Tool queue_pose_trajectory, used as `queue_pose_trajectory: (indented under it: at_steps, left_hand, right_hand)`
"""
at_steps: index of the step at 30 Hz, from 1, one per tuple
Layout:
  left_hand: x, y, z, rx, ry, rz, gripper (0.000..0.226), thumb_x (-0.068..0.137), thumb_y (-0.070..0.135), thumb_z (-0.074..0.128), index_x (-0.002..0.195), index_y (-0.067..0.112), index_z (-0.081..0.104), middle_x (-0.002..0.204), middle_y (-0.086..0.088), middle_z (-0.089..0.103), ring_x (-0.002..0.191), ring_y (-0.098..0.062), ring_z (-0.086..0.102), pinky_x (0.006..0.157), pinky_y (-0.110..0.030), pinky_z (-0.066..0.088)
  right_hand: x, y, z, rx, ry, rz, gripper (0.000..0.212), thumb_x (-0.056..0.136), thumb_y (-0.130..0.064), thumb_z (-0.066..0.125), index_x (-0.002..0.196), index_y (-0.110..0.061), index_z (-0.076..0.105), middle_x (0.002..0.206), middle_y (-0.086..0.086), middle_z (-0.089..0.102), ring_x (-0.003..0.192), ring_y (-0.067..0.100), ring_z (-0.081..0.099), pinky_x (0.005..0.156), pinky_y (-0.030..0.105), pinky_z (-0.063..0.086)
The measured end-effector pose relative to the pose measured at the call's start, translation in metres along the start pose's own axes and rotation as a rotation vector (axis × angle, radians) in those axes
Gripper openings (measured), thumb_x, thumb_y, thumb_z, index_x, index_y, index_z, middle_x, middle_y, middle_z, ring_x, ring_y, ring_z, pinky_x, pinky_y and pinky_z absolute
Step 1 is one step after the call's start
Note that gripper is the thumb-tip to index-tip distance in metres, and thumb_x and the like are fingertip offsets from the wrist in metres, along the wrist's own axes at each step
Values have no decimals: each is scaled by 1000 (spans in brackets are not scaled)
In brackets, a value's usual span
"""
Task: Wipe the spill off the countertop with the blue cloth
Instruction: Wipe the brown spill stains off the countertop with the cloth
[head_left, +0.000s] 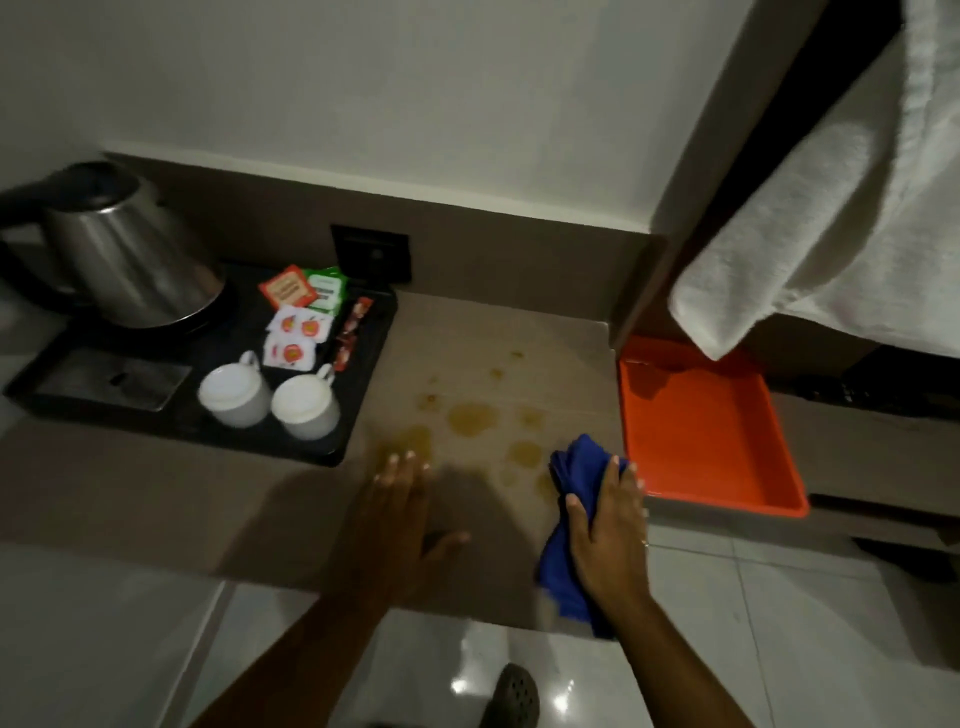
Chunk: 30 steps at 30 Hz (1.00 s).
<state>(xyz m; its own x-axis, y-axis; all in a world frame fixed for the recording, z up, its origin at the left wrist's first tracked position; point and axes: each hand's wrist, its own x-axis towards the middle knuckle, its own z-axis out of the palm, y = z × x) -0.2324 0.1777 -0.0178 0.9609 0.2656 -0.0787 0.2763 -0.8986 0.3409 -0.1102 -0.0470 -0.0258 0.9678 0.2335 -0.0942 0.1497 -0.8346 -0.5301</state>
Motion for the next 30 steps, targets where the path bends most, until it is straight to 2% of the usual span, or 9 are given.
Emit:
queue_pose_trajectory:
  at_steps: [3, 7, 13, 16, 18, 20, 24, 26, 30]
  left_hand:
    - [-24, -38, 6, 14, 10, -108, 103, 84, 81, 24, 147, 0, 40, 152, -25, 40, 141, -45, 38, 114, -55, 28]
    - [-28, -59, 17, 123, 2, -203, 108, 82, 84, 19, 152, 2, 30, 160, -21, 29, 148, -41, 25, 117, -58, 22]
    - [-29, -64, 21, 116, -10, -242, 117, 75, 89, 2, 156, 5, 9, 166, -19, 6, 153, -36, 3, 121, -54, 5]
    - [-29, -76, 19, 79, 13, -316, 118, 72, 90, -3, 156, 7, 2, 166, -18, 1, 153, -34, -1, 121, -53, 2]
    - [-27, -90, 14, 55, 71, -382, 116, 75, 89, 4, 156, 6, 9, 166, -19, 8, 153, -35, 5, 120, -54, 6]
    - [-25, -107, 8, 49, 129, -463, 114, 77, 88, 11, 155, 4, 16, 164, -21, 15, 152, -37, 10, 119, -57, 10]
    - [-23, -141, -6, 68, 179, -556, 113, 77, 87, 15, 153, 4, 22, 162, -23, 20, 150, -40, 14, 118, -61, 11]
    - [-25, -150, -9, 86, 173, -567, 111, 77, 87, 16, 153, 6, 22, 162, -24, 20, 149, -42, 14, 117, -62, 11]
    - [-27, -151, -8, 108, 191, -555, 107, 79, 85, 23, 152, 7, 25, 161, -24, 23, 148, -42, 17, 116, -63, 14]
  right_hand:
    - [8, 1, 14, -351, 10, -86, 64, 97, -51, 23, 150, -20, 8, 161, 11, 3, 148, 29, -2, 118, 54, 6]
    - [17, -20, 33, -415, -3, -19, 61, 97, -47, 18, 150, -17, 10, 161, 13, 7, 148, 30, -2, 118, 54, 0]
    - [-11, 23, 7, -465, -219, -447, 62, 94, -51, 11, 149, -23, 4, 159, 0, -4, 146, 18, -8, 119, 43, -3]
    - [9, 20, 1, -464, -108, -220, 60, 98, -43, 19, 150, -13, 13, 160, 10, 5, 147, 24, -2, 120, 48, 2]
    - [25, -17, 21, -414, -9, 32, 59, 99, -36, 26, 149, -7, 16, 159, 18, 9, 147, 32, 3, 118, 54, 4]
    - [29, -55, 44, -357, -17, 98, 60, 99, -36, 26, 149, -5, 13, 159, 19, 6, 147, 33, 1, 118, 52, 0]
    - [-4, -49, 51, -399, -212, -438, 59, 98, -46, 16, 149, -20, 3, 158, 2, -5, 147, 18, -7, 117, 40, -6]
    - [-5, -16, 28, -422, -243, -524, 60, 95, -50, 13, 149, -24, 6, 159, -1, -1, 147, 15, -4, 118, 40, -3]
    - [32, -7, 16, -434, -65, -150, 62, 97, -44, 18, 149, -10, 16, 159, 15, 11, 147, 29, 4, 119, 47, 1]
